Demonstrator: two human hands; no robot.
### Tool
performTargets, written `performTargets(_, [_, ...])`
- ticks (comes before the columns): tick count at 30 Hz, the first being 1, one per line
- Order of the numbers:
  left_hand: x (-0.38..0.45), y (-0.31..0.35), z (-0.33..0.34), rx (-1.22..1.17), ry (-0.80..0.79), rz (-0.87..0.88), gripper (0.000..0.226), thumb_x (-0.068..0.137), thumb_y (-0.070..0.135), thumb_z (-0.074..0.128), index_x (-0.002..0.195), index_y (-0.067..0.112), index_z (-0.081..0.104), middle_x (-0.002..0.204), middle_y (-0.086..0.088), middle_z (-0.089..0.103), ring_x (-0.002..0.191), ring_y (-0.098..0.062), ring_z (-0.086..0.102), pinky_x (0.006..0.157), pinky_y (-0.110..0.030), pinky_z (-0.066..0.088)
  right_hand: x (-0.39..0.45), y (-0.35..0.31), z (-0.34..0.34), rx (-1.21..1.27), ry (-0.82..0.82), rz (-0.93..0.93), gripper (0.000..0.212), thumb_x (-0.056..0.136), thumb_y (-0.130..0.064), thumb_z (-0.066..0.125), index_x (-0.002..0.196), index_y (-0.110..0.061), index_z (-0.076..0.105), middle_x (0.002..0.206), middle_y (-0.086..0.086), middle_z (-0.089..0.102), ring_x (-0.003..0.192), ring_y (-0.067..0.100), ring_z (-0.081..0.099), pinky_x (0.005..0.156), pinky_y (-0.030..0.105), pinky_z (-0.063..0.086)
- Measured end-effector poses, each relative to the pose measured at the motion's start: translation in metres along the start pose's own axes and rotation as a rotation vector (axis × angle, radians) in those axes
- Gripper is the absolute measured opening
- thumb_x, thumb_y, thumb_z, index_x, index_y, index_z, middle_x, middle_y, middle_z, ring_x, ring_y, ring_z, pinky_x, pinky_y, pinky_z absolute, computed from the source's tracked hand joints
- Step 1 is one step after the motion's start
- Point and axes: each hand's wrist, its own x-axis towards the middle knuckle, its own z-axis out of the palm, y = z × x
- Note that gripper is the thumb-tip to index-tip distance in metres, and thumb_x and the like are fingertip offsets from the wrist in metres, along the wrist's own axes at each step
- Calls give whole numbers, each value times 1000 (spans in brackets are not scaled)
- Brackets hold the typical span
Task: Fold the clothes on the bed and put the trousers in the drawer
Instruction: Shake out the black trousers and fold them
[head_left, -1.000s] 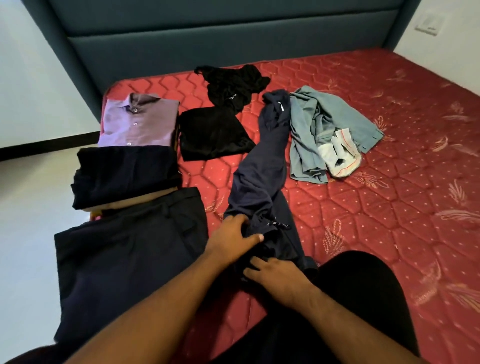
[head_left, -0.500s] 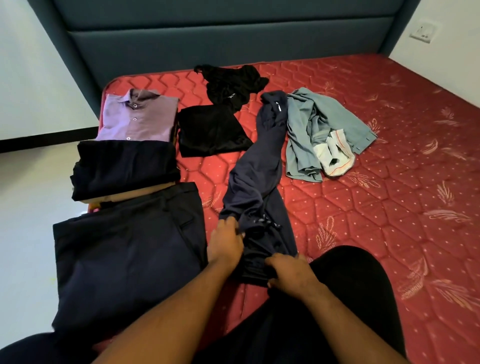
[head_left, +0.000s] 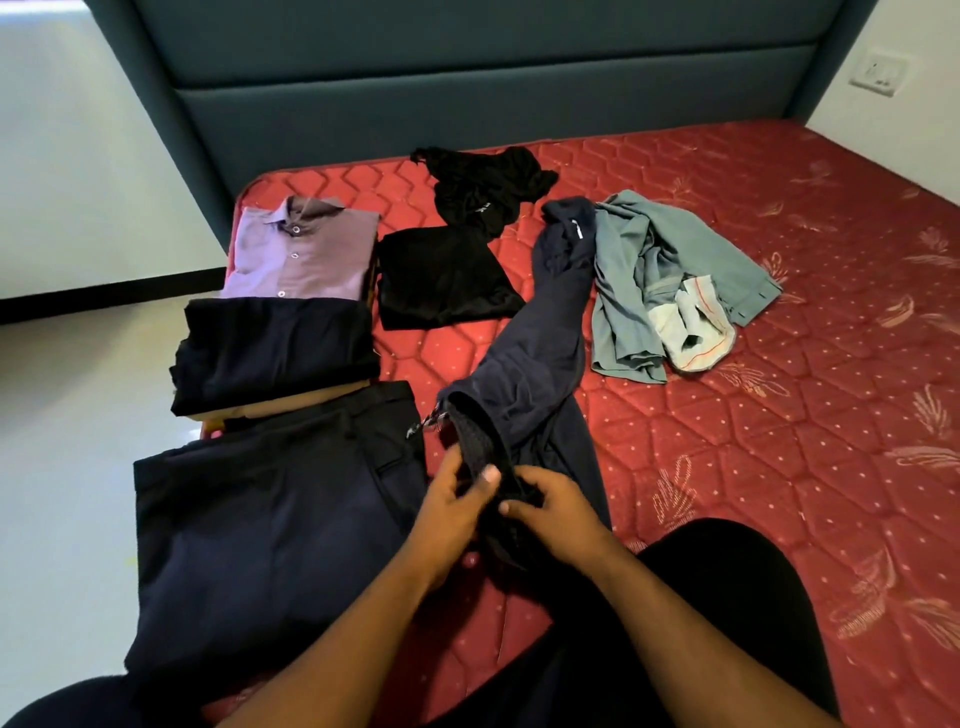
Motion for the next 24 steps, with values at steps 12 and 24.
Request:
performTargets(12, [51, 132, -77, 1271, 558, 707, 48, 75, 1, 62, 120, 17, 61, 119, -9, 54, 97, -37, 55, 76, -45, 51, 19, -116, -181, -413, 817, -437, 48, 64, 15, 47, 97, -5, 74, 102, 5, 65, 99, 10, 56, 95, 15, 41])
performTargets(24, [25, 70, -32, -906, 546, -271, 38, 99, 30, 32, 125, 18, 57, 121, -12, 61, 97, -38, 61, 72, -59, 51, -7, -32, -129, -366, 415, 121, 39, 73, 14, 49, 80, -11, 78, 68, -12, 68, 74, 15, 63, 78, 26, 50])
